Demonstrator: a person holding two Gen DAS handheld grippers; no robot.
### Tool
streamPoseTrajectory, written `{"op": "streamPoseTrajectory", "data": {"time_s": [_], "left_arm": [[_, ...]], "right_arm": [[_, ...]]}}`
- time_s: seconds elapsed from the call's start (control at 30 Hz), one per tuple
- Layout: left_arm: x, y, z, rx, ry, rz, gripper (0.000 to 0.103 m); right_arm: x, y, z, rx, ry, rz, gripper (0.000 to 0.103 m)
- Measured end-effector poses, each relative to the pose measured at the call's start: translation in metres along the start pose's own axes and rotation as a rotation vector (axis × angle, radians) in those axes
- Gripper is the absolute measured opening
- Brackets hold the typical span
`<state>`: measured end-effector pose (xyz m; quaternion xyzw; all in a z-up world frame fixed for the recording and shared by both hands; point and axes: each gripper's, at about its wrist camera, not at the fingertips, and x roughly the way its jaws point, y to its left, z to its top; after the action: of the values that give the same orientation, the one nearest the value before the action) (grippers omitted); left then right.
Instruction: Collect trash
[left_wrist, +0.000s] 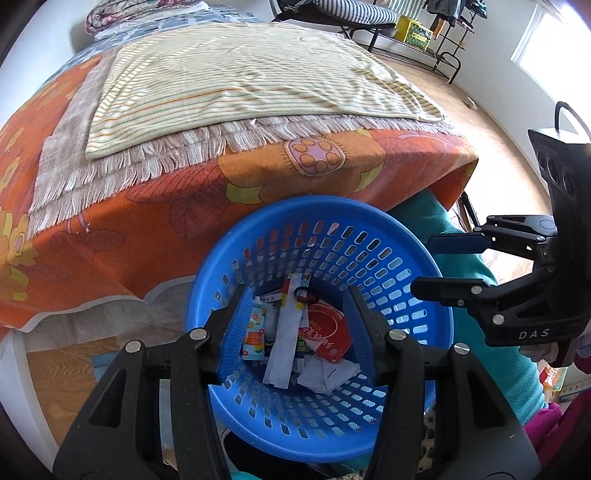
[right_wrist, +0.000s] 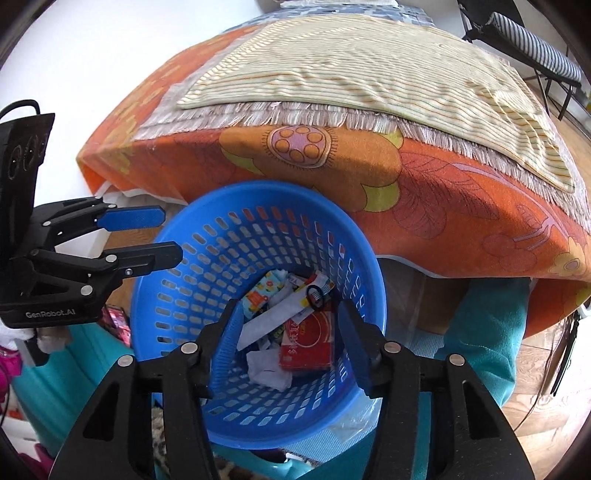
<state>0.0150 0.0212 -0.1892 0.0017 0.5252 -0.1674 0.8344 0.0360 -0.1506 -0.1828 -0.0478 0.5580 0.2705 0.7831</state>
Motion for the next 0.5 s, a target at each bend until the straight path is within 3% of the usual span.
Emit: {"op": "streamPoseTrajectory", "data": {"time_s": [0.1, 0.43, 0.5], "left_arm": [[-0.002, 0.002, 0.001, -0.01, -0.011, 0.005, 0.063], [-0.024, 0.011, 0.023, -0.074, -0.092, 0.042, 0.063], [-0.031, 0.012, 0.029, -0.08, -0.122, 0.058, 0.067]], "right_arm": [[0.0, 0.001, 0.001, -0.009, 0.004, -0.008, 0.056], [-0.014, -0.002, 0.013, -0.008, -0.055, -0.058, 0.057], [-0.02, -0.003, 0.017, -0.007, -0.077, -0.07, 0.057]]}}
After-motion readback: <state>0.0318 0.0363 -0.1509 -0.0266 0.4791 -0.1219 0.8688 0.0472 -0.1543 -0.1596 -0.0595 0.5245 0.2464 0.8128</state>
